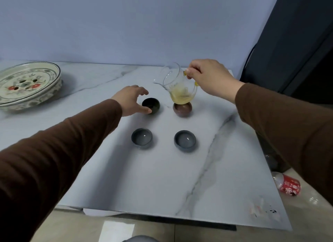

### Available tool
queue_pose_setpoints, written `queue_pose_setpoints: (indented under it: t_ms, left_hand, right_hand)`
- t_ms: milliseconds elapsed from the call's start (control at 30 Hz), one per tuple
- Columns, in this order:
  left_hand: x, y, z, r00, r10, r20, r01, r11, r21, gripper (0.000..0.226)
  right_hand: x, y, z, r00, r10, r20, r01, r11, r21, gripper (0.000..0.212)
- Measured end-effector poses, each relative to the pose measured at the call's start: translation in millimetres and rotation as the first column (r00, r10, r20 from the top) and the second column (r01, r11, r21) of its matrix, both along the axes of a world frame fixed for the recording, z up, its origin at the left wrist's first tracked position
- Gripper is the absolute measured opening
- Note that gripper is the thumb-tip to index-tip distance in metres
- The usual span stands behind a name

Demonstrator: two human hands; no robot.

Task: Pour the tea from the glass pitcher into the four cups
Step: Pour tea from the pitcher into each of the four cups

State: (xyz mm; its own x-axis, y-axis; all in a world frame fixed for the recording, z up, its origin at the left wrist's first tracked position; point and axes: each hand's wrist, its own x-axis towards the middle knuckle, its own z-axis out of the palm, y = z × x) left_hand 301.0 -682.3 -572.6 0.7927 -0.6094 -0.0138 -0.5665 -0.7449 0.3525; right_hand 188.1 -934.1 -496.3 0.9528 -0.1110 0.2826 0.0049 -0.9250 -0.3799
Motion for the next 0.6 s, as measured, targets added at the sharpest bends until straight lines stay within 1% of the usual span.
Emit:
queue_pose_setpoints:
  t_ms: [100,267,433,600]
  left_hand:
    - [0,3,-3,0.999,0.031,-0.044,-0.033,0.998,-0.044,0.072]
    - [0,4,-11,0.988,0.056,-0.142,-0.074,0.989,-0.129,0.075]
    - [0,5,-21,0.983,0.064,-0.171,-0.090,0.984,-0.151,0.078]
    - [3,6,-28,0.952,0.085,-0.294,-0.162,0.955,-0.249,0.075]
  right_hand:
    - [-1,4,9,1.000,0.001,-0.001,-0.001,1.000,-0.030,0.025]
    - [2,13,20,0.999,0.018,-0.027,-0.021,0.990,-0.137,0.022]
    - [8,24,24,0.998,0.012,-0.062,-0.023,0.984,-0.179,0.023]
    - [15,33,23,0.995,0.013,-0.097,-0.034,0.976,-0.216,0.023]
